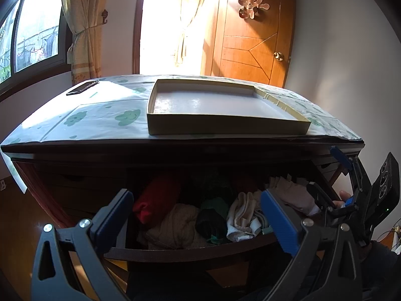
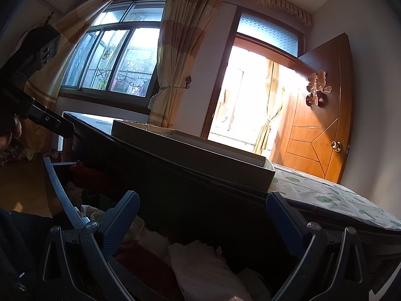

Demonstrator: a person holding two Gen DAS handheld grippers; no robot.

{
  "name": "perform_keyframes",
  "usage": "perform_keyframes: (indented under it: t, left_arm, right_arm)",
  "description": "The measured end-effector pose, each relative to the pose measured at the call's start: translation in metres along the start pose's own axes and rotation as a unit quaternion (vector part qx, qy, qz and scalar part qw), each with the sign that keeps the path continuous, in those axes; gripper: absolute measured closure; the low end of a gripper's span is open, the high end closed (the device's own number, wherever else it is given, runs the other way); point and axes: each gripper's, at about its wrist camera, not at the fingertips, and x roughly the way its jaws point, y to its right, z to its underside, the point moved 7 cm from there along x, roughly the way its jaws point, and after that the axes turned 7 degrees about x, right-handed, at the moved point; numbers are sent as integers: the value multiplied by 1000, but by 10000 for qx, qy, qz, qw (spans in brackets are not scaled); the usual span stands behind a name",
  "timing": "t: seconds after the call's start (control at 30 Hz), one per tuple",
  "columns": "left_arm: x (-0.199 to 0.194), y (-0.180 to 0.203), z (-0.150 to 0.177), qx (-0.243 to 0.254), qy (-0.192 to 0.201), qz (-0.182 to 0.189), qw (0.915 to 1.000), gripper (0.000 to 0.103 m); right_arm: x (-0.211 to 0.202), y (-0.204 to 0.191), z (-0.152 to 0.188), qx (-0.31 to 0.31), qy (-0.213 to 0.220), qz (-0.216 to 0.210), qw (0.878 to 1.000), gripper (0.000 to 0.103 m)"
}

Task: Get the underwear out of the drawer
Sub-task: 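Lower both tools into the open drawer toward the folded clothes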

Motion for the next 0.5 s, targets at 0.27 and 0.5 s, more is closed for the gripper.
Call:
perform_keyframes:
  t: [0.27,0.5]
  left_arm:
    - [0,1,0,24,-13,14,10000,0]
    - [-2,-1,-1,16,9,1,10000,0]
  right_arm:
    - [-3,-2,1,34,-260,-19,9997,1]
    - [-4,-1,1,106,-467,-12,9989,1]
